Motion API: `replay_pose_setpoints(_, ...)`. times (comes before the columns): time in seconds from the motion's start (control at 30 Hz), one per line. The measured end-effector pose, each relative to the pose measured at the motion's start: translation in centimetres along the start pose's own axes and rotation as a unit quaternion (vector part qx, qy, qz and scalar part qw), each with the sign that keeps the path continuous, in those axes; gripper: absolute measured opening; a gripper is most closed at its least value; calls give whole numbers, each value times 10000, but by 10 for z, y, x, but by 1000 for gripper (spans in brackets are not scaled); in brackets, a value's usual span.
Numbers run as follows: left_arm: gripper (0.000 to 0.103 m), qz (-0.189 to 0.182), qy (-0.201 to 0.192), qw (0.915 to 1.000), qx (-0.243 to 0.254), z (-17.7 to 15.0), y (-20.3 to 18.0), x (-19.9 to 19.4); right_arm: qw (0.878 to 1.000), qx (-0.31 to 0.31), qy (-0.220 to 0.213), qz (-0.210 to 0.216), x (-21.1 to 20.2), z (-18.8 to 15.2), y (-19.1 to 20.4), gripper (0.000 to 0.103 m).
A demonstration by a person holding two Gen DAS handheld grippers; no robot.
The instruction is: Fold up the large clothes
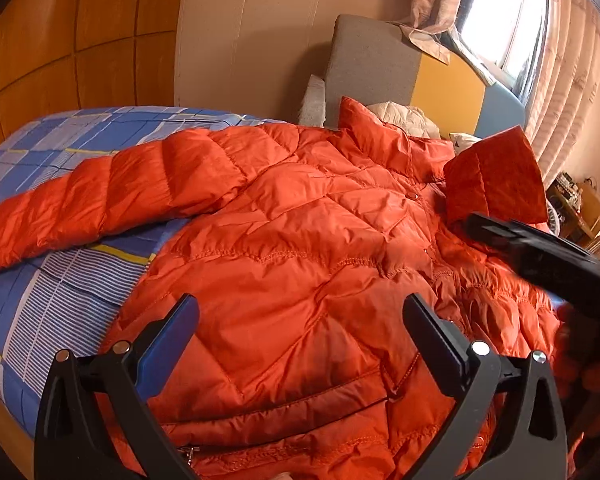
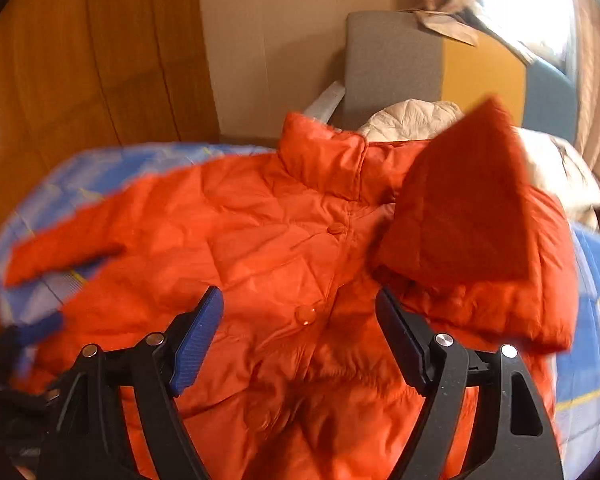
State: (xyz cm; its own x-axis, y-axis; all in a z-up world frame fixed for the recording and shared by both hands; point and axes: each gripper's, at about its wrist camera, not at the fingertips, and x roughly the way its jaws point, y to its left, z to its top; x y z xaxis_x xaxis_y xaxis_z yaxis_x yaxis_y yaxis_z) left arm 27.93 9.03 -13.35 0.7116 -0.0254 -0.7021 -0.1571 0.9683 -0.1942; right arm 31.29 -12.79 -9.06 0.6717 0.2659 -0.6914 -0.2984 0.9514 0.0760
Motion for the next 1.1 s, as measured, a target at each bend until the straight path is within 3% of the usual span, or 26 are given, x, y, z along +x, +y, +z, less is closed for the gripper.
replay_pose_setpoints(0.17, 101, -64, -3, 10000, 8, 2, -2, 3, 9898, 1085, -514, -766, -31, 3, -56, 89)
replay_pose_setpoints(0.23, 101, -109, 14, 9999, 5, 2, -2, 4, 9782, 1713, -532, -1044, -28, 8, -84, 90)
replay_pose_setpoints(0.3, 101, -124, 6, 9999, 19, 2, -3, 4, 9684, 2217, -457, -1044, -16, 14, -105, 90)
replay_pose_setpoints(0.37, 101, -159, 1, 9999, 58, 3, -5, 3, 9684, 2370, -443, -639, -3, 24, -111, 90)
replay_pose_setpoints(0.47, 101, -209, -30, 9997, 158, 6, -8, 4, 9796, 1828, -338, 769, 10, 50, -81, 88)
replay_pose_setpoints(0.53, 101, -353, -17, 9993, 147, 10, -8, 6, 9755, 1625, -373, 1435, 0, 55, -66, 87)
replay_pose_setpoints(0.63, 101, -541, -16, 9983, 201, 23, -15, 12, 9666, 2054, -405, 1476, -12, 40, -76, 87)
replay_pose_setpoints(0.8, 101, -1046, 295, 9941, -37, 54, -25, 49, 9639, 2558, -232, 700, -32, -4, -113, 87)
replay_pose_setpoints(0.97, 101, -1120, 664, 9902, -506, 83, -28, 103, 9591, 2824, -58, 190, -42, -34, -147, 87)
replay_pose_setpoints(1.1, 84, -1099, 889, 9873, -725, 98, -33, 140, 9539, 2993, -143, -180, -47, -39, -169, 87)
